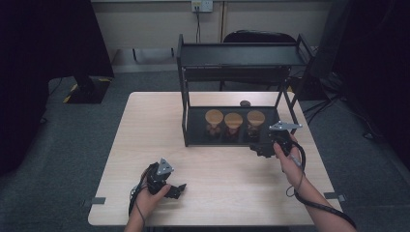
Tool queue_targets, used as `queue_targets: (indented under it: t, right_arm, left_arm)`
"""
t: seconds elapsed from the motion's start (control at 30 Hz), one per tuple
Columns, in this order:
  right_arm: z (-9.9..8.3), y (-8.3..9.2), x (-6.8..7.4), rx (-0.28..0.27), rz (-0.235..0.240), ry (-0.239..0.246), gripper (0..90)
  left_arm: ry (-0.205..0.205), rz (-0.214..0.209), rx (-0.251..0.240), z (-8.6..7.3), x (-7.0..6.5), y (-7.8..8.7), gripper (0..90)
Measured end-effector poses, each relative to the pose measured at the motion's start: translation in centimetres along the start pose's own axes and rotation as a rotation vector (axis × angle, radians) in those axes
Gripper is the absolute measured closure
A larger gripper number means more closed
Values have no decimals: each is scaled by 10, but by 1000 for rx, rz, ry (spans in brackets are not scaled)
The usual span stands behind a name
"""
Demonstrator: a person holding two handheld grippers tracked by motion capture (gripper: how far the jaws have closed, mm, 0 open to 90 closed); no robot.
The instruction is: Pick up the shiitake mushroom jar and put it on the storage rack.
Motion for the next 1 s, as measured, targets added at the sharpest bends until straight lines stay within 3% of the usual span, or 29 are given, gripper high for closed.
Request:
queue_targets:
  t: [1.0]
  right_arm:
    - [-32, 23, 11, 10, 18, 21, 17]
  left_arm:
    - [0, 0, 0, 0, 0, 0, 2]
Point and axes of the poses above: each handheld gripper's, and its own axes: y roughly backward along the jaws, z roughly out of its top, x roughly to its left, the point moved 3 cm from there along -y, roughly forward along the jaws, and after that the axes turned 3 degrees about -z, right-handed, at the moved point
